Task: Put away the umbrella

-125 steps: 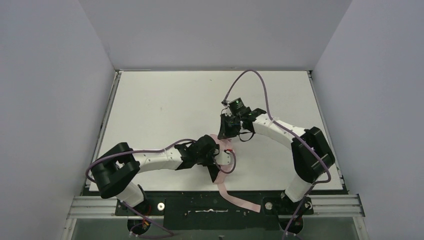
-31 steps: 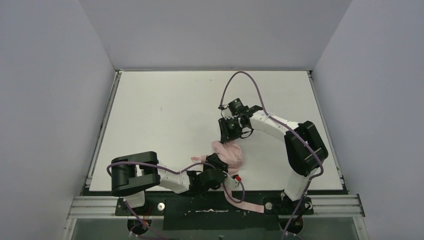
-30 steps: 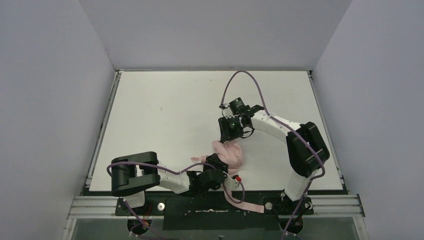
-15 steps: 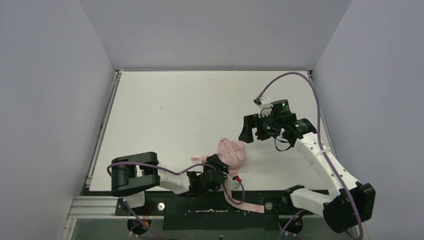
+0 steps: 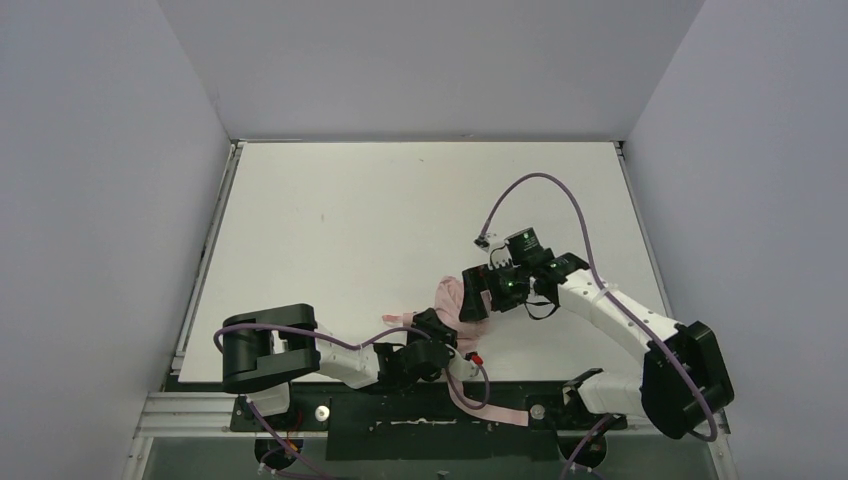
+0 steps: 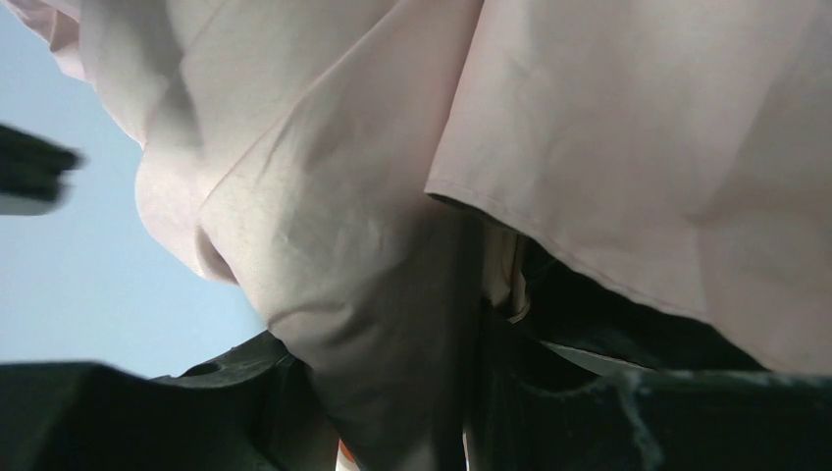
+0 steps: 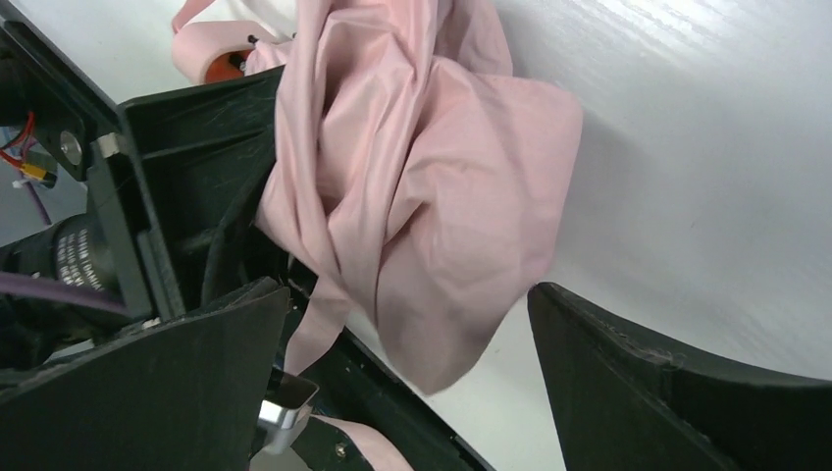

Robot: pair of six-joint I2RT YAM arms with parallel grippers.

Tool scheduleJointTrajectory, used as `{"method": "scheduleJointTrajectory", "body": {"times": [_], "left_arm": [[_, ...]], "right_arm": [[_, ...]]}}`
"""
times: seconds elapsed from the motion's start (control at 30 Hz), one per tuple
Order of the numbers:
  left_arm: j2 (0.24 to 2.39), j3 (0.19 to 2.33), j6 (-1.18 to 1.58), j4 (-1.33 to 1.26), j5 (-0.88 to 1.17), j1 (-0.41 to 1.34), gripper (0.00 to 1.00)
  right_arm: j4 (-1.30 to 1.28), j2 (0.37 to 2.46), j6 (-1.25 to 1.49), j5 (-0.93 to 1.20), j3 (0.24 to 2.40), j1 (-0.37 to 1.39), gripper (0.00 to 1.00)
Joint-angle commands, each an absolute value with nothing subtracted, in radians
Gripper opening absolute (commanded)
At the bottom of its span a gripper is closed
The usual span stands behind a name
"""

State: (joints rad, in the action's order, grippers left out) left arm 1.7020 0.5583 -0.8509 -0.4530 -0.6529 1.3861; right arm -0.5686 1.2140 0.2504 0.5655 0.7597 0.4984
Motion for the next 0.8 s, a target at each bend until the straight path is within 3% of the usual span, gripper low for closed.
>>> {"method": "scheduleJointTrajectory", "body": {"times": [0.0,0.27,0.47,0.63,0.77], "left_arm": [[1.691,0.539,-0.863,-0.389,-0.555,1.401,0.0],[1.684,0.537,-0.855,-0.384,-0.543,1.401,0.0],[1.689,0.535,-0.851,-0.384,-0.546,1.401,0.0],[1.683,0.533,-0.836,-0.39,-0.549,1.4,0.0],[1.676,0.534,-0.82,-0.411,-0.571,1.395,0.0]], "right_arm": [[-0.5,1.307,0.157,0.626,0.828,0.502,1.0],[-0.499,1.473,0.067,0.725,0.875,0.525,0.99],[-0.559,1.604,0.02,0.76,0.921,0.6,0.87],[-0.589,1.675,0.012,0.743,0.935,0.626,0.62],[-0.605,1.7,0.009,0.698,0.956,0.628,0.3]]}}
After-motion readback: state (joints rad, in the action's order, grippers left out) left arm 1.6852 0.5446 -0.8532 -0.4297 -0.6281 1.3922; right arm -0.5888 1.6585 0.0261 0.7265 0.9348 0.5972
